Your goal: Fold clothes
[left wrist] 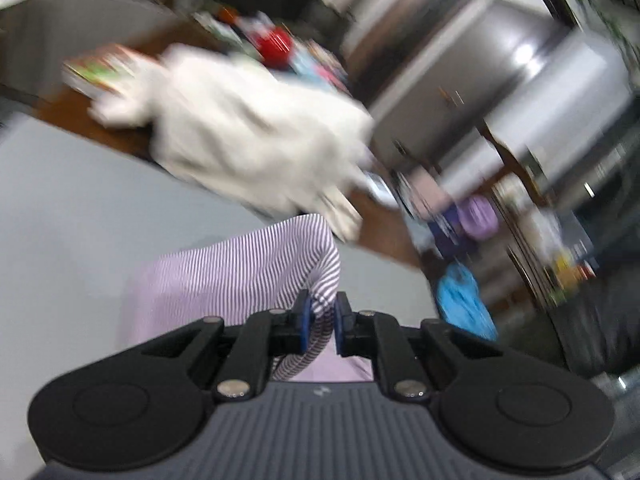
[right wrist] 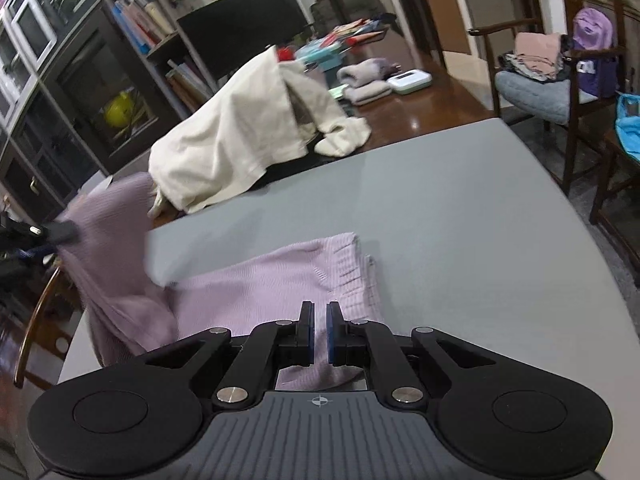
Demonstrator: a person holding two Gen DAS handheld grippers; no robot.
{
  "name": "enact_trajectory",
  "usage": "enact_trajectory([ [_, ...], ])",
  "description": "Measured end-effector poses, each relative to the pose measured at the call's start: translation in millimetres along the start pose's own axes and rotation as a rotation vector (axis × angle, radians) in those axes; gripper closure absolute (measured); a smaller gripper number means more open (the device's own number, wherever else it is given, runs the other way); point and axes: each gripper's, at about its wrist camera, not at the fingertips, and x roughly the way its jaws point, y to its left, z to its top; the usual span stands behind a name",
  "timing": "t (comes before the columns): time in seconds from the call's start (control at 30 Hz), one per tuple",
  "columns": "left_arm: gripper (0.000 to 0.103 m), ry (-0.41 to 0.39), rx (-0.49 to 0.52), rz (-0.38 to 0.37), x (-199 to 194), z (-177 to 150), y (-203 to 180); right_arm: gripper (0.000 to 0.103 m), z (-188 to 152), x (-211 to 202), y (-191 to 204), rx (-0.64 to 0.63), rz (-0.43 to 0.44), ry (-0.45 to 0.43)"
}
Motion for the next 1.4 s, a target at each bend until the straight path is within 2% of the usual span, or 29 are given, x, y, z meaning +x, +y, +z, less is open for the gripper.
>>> enact_trajectory([
  [0.1, 0.091, 0.146, 0.072, 0.011, 71, -25, -25, 0.098, 0, -8, -14, 0.041, -0.022, -0.002],
  [0.2, 0.088, 0.285, 0.108, 0.009, 108, -48, -30, 0.098, 0, -14, -25, 0.070, -0.027, 0.016],
  [0.27, 0.083, 0.266, 0.103, -0.024, 98, -49, -28, 0.097, -1, -20, -32, 0.086, -0.023, 0.024],
  [0.33, 0.077, 0.228, 0.083, -0.036, 81, -47, -22, 0.091, 1, -25, -36, 0.092, 0.013, 0.013],
  [0.47, 0.056, 0.120, 0.018, -0.024, 36, -35, 0, 0.065, 11, -17, -29, 0.076, 0.096, 0.006],
  [0.53, 0.055, 0.051, -0.047, 0.068, 12, -27, 31, 0.061, 16, -6, -19, 0.032, 0.119, 0.030],
  [0.63, 0.055, 0.027, -0.130, 0.189, 0, -23, 67, 0.061, 17, 19, -1, -0.050, 0.118, 0.105],
  [0.73, 0.055, 0.013, -0.209, 0.259, -11, -27, 94, 0.061, 15, 39, 7, -0.076, 0.076, 0.167],
  [0.8, 0.054, 0.016, -0.241, 0.282, -15, -28, 106, 0.062, 13, 42, 10, -0.088, 0.083, 0.172],
  [0.83, 0.054, 0.020, -0.261, 0.296, -16, -29, 112, 0.065, 12, 43, 13, -0.106, 0.083, 0.173],
  [0.87, 0.054, 0.023, -0.271, 0.300, -15, -30, 115, 0.093, 10, 44, 17, -0.142, 0.078, 0.172],
  [0.9, 0.054, 0.024, -0.277, 0.301, -14, -29, 117, 0.095, 10, 44, 21, -0.175, 0.072, 0.167],
  [1.0, 0.054, 0.020, -0.292, 0.292, -7, -26, 114, 0.095, 17, 31, 31, -0.190, 0.091, 0.127],
  [1.1, 0.053, 0.026, -0.276, 0.274, 1, -22, 102, 0.095, 24, 16, 33, -0.150, 0.113, 0.081],
  [1.27, 0.051, 0.071, -0.241, 0.248, 17, -24, 84, 0.095, 11, 34, 1, -0.081, -0.036, 0.172],
  [1.4, 0.046, 0.087, -0.208, 0.236, 22, -24, 70, 0.090, 3, 37, -9, -0.100, -0.034, 0.146],
])
